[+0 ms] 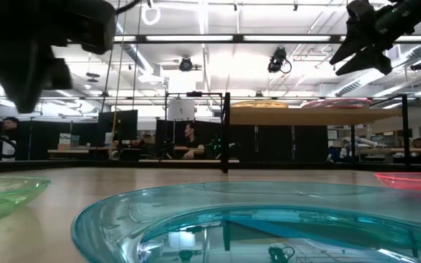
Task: Place and stack plates onto a shelf
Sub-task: Stack the green plate on top of the orange plate on the shelf
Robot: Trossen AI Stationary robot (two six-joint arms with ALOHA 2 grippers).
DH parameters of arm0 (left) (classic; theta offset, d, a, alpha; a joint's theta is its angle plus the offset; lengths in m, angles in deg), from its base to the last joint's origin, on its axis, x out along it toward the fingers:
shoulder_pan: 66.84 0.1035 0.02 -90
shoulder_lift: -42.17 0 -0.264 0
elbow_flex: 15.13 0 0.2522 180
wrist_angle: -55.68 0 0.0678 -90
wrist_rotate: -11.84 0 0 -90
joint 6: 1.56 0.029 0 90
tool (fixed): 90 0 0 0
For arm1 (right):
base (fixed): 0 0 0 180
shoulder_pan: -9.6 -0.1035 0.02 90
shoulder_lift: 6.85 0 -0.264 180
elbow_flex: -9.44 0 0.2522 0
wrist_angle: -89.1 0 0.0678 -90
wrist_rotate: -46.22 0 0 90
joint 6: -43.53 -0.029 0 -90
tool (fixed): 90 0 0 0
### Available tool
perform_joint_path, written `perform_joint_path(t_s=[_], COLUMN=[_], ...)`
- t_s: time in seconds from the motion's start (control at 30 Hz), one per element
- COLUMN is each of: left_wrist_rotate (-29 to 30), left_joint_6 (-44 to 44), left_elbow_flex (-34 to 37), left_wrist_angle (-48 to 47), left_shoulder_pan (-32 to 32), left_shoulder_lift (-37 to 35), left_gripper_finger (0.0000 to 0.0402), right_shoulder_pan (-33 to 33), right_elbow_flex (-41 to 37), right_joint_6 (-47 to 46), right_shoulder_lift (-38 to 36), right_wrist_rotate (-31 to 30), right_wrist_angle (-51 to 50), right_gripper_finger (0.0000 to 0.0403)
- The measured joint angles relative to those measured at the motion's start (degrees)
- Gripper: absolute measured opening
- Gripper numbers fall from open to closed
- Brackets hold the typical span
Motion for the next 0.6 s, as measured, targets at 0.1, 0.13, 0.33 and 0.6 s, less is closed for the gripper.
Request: perform_joint_path(t_s=[0.1, 0.13, 0.33, 0.6], left_wrist_rotate=[1.9, 2.3, 5.3, 5.8], left_joint_6=[-3.2, -4.0, -9.2, -16.5], left_elbow_flex=[0.0, 0.0, 0.0, 3.7], left_wrist_angle=[-1.2, -1.4, -1.6, -0.5], left_shoulder_pan=[-2.5, -3.2, -6.6, -9.0], left_shoulder_lift=[0.2, 0.2, 0.2, 1.1], left_gripper_finger=[0.0105, 0.0105, 0.0105, 0.0105], right_shoulder_pan=[-0.8, -1.1, -2.1, -2.9], right_elbow_flex=[0.0, 0.0, 0.0, 0.0], right_joint_6=[0.1, 0.1, 0.2, 0.2], right_shoulder_lift=[0.0, 0.0, 0.0, 0.0], right_wrist_rotate=[0.0, 0.0, 0.0, 0.0], right_wrist_angle=[0.0, 0.0, 0.0, 0.2], right_gripper_finger=[0.0183, 0.0183, 0.0183, 0.0183])
